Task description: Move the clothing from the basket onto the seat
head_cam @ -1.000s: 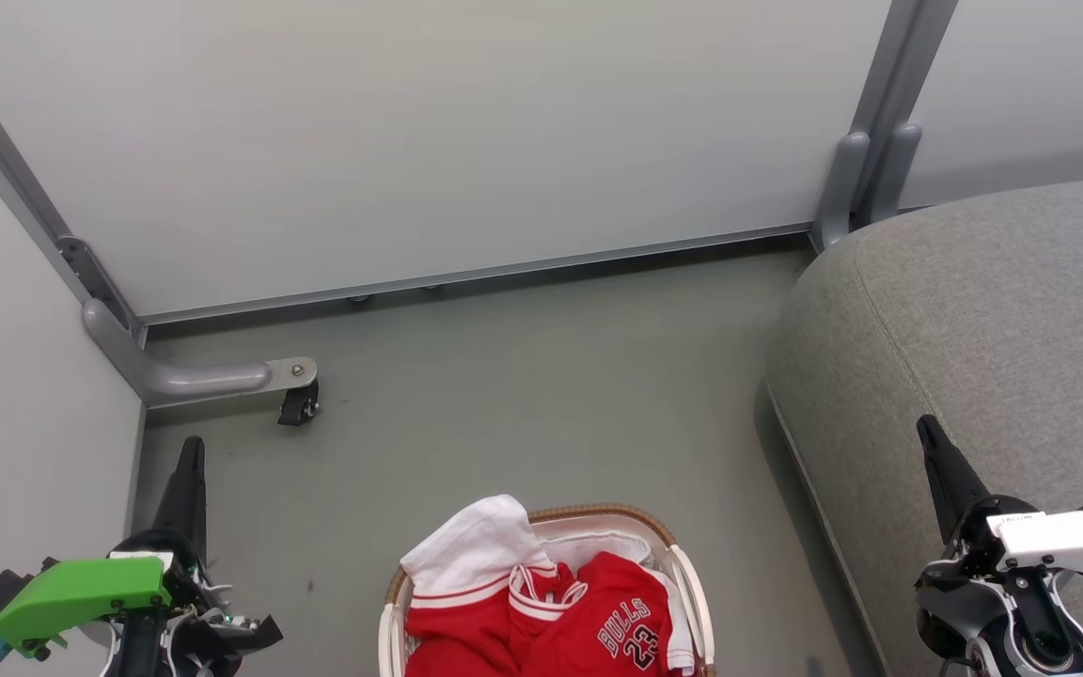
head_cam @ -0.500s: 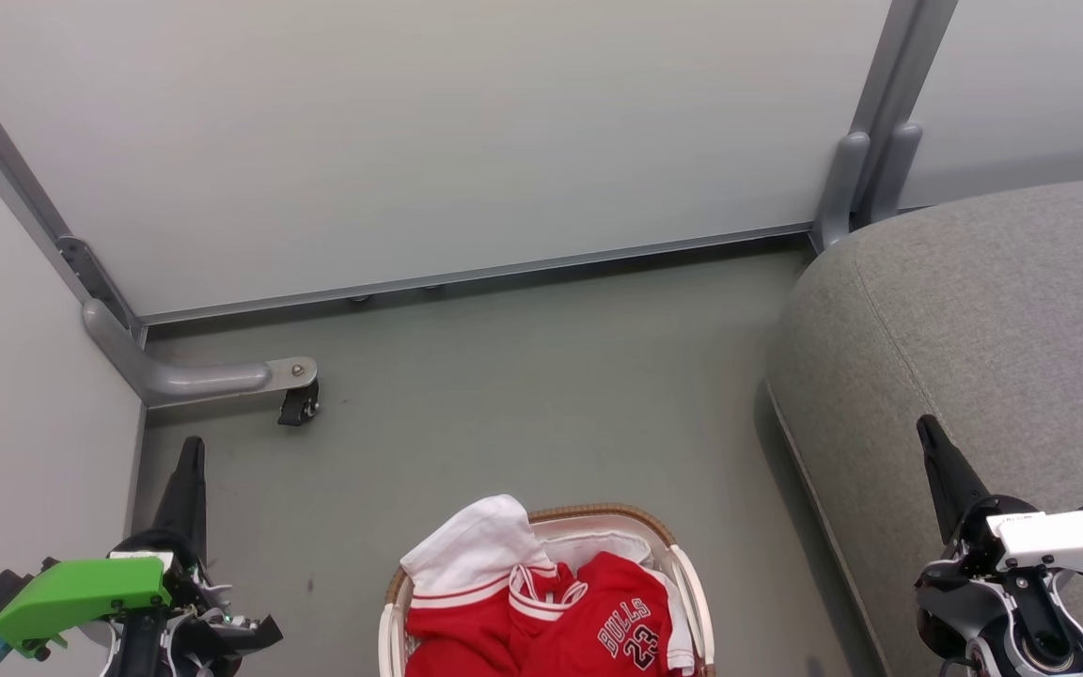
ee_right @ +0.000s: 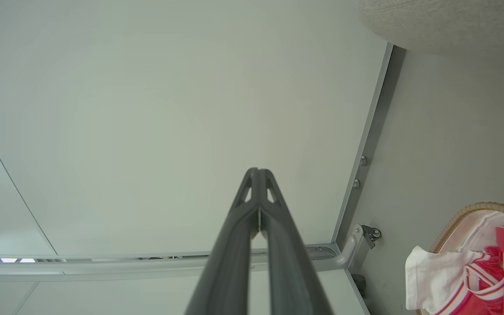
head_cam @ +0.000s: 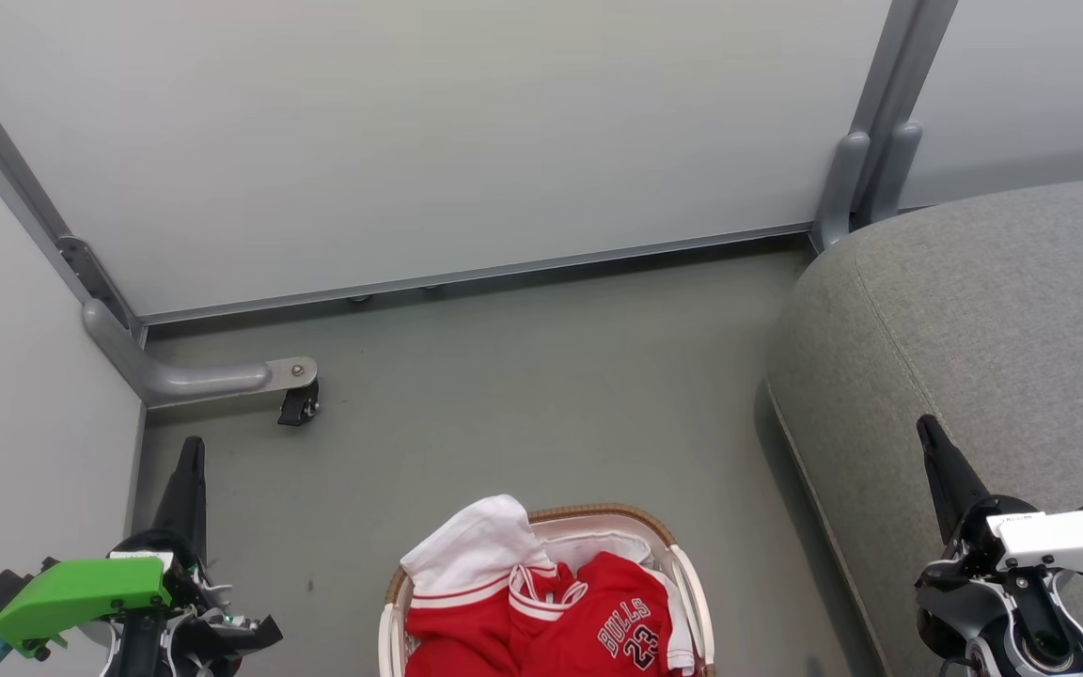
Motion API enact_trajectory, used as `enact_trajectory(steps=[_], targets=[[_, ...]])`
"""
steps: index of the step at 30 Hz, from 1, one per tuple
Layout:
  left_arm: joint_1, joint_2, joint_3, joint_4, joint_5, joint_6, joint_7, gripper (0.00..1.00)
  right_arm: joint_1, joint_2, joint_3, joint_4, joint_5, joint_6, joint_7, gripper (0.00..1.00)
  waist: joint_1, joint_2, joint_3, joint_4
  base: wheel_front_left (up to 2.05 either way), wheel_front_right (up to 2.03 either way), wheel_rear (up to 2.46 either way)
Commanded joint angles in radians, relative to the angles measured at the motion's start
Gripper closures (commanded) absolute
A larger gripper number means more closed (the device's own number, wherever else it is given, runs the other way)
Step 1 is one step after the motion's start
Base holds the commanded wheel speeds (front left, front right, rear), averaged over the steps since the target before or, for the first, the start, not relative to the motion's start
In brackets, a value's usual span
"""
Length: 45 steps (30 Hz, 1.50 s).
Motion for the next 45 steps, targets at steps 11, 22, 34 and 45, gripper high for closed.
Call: enact_trajectory(steps=[11, 22, 34, 45], targets=[[0.008, -0.003, -0.002, 0.017, 0.000, 0.000, -0.002, 0.00, 0.004, 0.005, 0.002, 0.017, 0.000, 0.000, -0.001, 0.00, 0.0000, 0.0000, 0.000, 0.000, 0.00, 0.00, 0.00], [0.042, -0.006, -0.050, 0.017, 0.022, 0.001, -0.049, 0.00, 0.024, 0.010, 0.036, 0.044, -0.036, -0.001, -0.048, 0.00, 0.0000, 0.0000, 0.000, 0.000, 0.00, 0.00, 0.00], [0.048, -0.004, -0.083, -0.014, 0.172, 0.000, -0.103, 0.00, 0.028, 0.008, 0.041, 0.006, -0.229, 0.000, -0.102, 0.00, 0.0000, 0.0000, -0.001, 0.004, 0.00, 0.00, 0.00], [0.040, -0.003, -0.105, -0.062, 0.398, 0.021, -0.147, 0.00, 0.035, 0.005, 0.044, -0.045, -0.503, 0.000, -0.147, 0.00, 0.0000, 0.0000, 0.000, 0.011, 0.00, 0.00, 0.00]])
